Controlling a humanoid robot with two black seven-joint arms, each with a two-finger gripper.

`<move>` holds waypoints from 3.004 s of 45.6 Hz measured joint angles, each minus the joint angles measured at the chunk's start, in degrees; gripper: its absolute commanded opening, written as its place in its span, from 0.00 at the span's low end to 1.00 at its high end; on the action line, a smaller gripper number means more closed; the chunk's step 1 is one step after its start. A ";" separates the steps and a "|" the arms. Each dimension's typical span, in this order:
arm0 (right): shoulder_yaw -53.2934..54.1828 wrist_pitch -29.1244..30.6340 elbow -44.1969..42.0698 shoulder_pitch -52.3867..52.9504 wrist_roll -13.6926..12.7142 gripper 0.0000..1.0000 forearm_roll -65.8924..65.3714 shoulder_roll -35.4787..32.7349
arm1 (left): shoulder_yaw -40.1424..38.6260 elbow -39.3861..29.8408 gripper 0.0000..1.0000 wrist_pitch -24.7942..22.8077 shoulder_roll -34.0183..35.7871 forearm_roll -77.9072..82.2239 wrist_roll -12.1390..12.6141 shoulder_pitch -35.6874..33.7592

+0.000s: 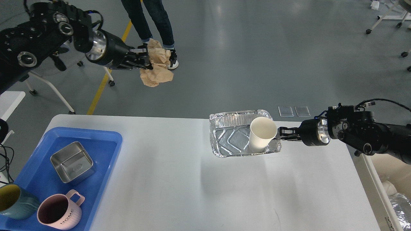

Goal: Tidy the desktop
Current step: 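Drop the brown paper into the held foil tray and open the left gripper, then carry the foil tray with the right gripper over the white bin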

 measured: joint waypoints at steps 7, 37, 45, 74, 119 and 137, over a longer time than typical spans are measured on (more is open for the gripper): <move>-0.14 0.21 -0.17 0.04 -0.14 0.00 -0.14 -0.04 | 0.73 0.40 0.00 0.30 -7.00 0.20 1.09 -0.85; -1.39 0.14 0.01 0.53 -0.11 0.00 0.14 -0.23 | 5.99 9.13 0.00 3.63 -29.80 1.23 1.38 2.09; -1.30 0.14 0.15 0.99 -0.11 0.00 0.34 -0.03 | 7.32 9.46 0.14 5.41 -30.22 1.24 1.54 3.68; -1.29 0.14 0.31 1.14 -0.03 0.00 0.45 -1.02 | 6.22 9.50 0.99 8.64 -30.18 -1.11 1.64 4.78; -0.61 -0.97 -0.23 1.27 -0.01 0.00 6.56 -2.81 | -55.51 11.01 0.99 24.69 -16.97 -56.42 -6.12 26.62; -0.57 -9.07 -0.86 -2.32 -0.10 0.00 26.51 -11.25 | -56.91 11.01 0.99 24.24 -16.93 -56.14 -6.46 40.62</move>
